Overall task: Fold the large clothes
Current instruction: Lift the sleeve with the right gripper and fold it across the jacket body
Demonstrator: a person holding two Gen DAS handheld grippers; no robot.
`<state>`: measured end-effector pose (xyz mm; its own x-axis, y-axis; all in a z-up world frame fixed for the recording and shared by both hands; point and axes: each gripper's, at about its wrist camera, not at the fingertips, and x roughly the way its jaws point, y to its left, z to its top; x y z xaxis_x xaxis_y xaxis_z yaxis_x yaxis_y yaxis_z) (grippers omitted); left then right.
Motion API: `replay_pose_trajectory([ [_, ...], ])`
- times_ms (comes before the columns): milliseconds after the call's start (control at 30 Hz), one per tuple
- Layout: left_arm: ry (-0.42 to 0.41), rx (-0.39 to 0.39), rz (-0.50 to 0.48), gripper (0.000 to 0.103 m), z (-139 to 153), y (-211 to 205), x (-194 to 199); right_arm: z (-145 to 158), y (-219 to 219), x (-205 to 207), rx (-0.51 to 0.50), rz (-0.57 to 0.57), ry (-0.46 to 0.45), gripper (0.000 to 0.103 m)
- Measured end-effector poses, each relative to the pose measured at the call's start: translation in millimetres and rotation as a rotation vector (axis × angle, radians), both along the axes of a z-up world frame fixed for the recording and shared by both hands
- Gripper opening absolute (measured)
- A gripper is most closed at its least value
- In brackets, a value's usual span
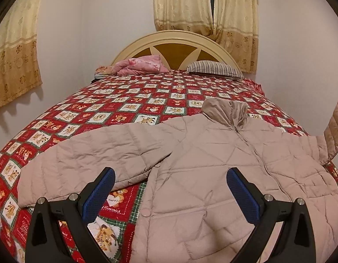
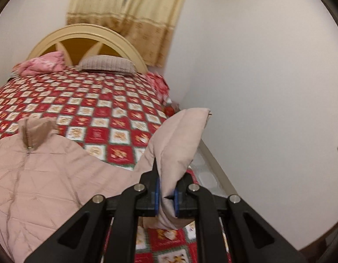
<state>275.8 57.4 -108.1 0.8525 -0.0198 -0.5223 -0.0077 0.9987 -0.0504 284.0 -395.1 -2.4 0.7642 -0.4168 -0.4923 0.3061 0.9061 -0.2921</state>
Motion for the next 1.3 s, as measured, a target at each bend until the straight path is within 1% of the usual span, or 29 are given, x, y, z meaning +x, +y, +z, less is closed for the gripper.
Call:
replay_pose_trajectory([
  [233, 0.006, -0.011, -0.002, 0.102, -6.0, 3.0, -3.7, 1.3, 57.5, 21.0, -0.062, 0.115, -0.012, 0.011],
  [367, 0.011, -0.007, -0.008, 0.102, -9.3, 1.8, -4.3, 2.0, 88.2, 31.5, -0.061, 0.189, -0.022, 0.011],
  [433, 0.013, -0.007, -0.008, 0.102, -10.4, 1.9, -4.4, 2.9, 105.1, 30.4, -0.06, 0.23, -0.025, 0.011],
  [567, 0.016, -0.006, -0.002, 0.102, -10.9, 3.9, -4.0, -6.5, 146.8, 38.5, -0.068, 0.324, -0.015, 0.011],
  [600, 0.018, -0.002, -0.001, 0.102, -11.1, 4.8, -3.9, -13.3, 161.8, 43.0, -0.073, 0.351, -0.011, 0.011],
  [700, 0.017, 0.004, 0.007, 0.102, -10.4, 8.4, -5.0, -30.0, 189.3, 50.2, -0.065, 0.419, 0.018, 0.011],
  [867, 0.011, 0.016, 0.026, 0.102, -7.3, 17.2, -7.6, -80.6, 247.7, 64.4, -0.046, 0.541, 0.098, 0.011],
  [1033, 0.011, 0.042, 0.039, 0.102, -5.0, 24.9, -7.7, -123.1, 285.9, 70.0, -0.014, 0.612, 0.157, 0.011],
  [1200, 0.018, 0.055, 0.039, 0.102, -5.0, 27.3, -5.3, -157.2, 299.2, 78.6, 0.051, 0.637, 0.221, 0.011],
  [1300, 0.022, 0.066, 0.03, 0.102, -3.9, 24.0, -2.1, -177.0, 304.4, 82.5, 0.09, 0.643, 0.276, 0.012],
])
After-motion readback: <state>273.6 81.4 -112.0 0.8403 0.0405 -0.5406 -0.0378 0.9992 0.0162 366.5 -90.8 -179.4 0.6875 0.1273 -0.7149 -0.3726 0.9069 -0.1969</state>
